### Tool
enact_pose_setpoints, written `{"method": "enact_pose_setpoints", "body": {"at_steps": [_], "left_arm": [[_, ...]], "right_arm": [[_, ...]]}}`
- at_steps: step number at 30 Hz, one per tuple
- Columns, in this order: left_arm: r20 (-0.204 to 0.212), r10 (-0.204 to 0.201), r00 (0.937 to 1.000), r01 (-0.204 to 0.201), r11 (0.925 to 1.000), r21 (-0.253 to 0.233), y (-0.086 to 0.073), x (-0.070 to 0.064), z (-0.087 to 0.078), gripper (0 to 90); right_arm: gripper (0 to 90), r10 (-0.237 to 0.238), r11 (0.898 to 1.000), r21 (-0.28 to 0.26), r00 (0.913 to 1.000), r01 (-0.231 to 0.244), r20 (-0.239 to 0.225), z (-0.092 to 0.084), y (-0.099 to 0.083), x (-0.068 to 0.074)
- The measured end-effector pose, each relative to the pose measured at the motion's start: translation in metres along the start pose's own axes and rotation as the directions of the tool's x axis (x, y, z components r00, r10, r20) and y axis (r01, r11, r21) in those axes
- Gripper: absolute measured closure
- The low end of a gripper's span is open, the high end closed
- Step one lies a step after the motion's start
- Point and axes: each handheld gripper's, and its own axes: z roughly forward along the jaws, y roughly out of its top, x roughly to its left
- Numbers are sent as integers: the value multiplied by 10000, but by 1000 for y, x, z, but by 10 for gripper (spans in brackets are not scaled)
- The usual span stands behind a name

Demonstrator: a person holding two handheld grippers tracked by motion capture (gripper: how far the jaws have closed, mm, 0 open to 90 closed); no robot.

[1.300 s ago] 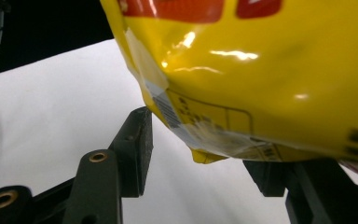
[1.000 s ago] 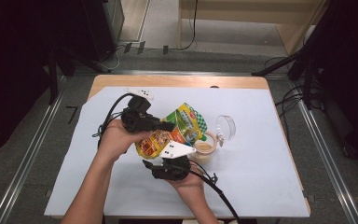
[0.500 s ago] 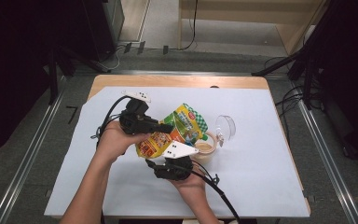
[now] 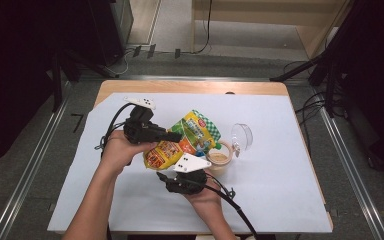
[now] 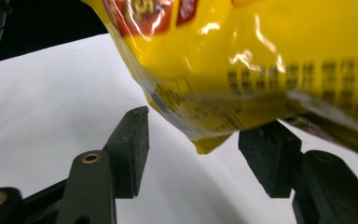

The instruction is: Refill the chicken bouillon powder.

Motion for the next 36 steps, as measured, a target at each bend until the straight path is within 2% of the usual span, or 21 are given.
{"method": "enact_pose_setpoints", "body": {"at_steps": [4, 8, 13, 20, 22, 26, 30, 36], "left_arm": [[87, 84, 9999, -80, 9990, -431, -1, 1, -8, 890], [-77, 136, 9999, -142, 9969, -775, -1, 1, -15, 889], [-273, 94, 9996, -125, 9932, -1160, -3, 5, -23, 890], [-407, 266, 9988, -327, 9868, -1584, -4, 9, -30, 890], [-451, 291, 9986, -365, 9844, -1724, -5, 11, -31, 890], [-559, 186, 9983, -279, 9850, -1703, -8, 19, -31, 890], [-660, -39, 9978, -83, 9830, -1832, -11, 27, -30, 890], [-1113, -135, 9937, -86, 9807, -1952, -12, 40, -22, 891]], "right_arm": [[439, 164, 9998, 86, 9998, -163, -87, -1, 0, -2], [440, 97, 9999, 89, 9998, -96, -154, -3, 1, -3], [443, 334, 9991, -252, 9981, -347, -520, -12, 5, -8], [447, -63, 9997, -258, 9962, 41, -864, -19, 7, -7], [447, -26, 9996, -274, 9943, -3, -1069, -21, 8, -8], [465, 279, 9996, 44, 9891, -275, -1443, -29, 10, -12], [460, 413, 9991, 93, 9841, -403, -1728, -42, 11, -20], [445, 485, 9985, 328, 9807, -431, -1897, -60, 7, -29]]}}
